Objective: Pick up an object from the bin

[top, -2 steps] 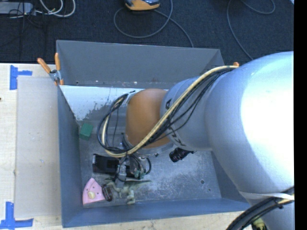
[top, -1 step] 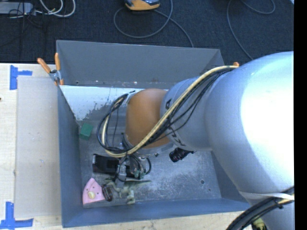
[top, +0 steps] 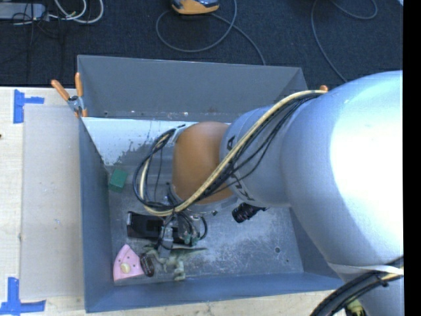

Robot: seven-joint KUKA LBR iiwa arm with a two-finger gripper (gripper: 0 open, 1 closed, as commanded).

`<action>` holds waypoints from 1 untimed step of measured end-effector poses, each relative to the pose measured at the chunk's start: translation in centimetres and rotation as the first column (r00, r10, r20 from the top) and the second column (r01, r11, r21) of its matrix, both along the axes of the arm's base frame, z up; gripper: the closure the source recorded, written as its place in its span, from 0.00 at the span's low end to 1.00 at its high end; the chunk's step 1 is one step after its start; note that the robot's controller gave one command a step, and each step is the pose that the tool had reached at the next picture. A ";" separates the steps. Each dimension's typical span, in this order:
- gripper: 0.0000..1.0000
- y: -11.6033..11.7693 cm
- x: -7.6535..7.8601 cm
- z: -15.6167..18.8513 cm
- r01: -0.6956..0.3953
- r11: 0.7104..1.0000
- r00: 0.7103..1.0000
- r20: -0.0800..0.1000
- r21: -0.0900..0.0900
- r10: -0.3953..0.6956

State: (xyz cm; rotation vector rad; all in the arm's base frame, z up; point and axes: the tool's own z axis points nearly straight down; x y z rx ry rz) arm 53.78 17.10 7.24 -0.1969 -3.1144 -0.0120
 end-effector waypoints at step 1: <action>1.00 0.0 -0.1 0.4 -0.001 1.000 1.000 -0.001 0.000 0.001</action>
Offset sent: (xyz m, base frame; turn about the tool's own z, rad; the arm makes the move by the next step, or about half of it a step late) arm -0.0001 0.0001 0.0483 0.0000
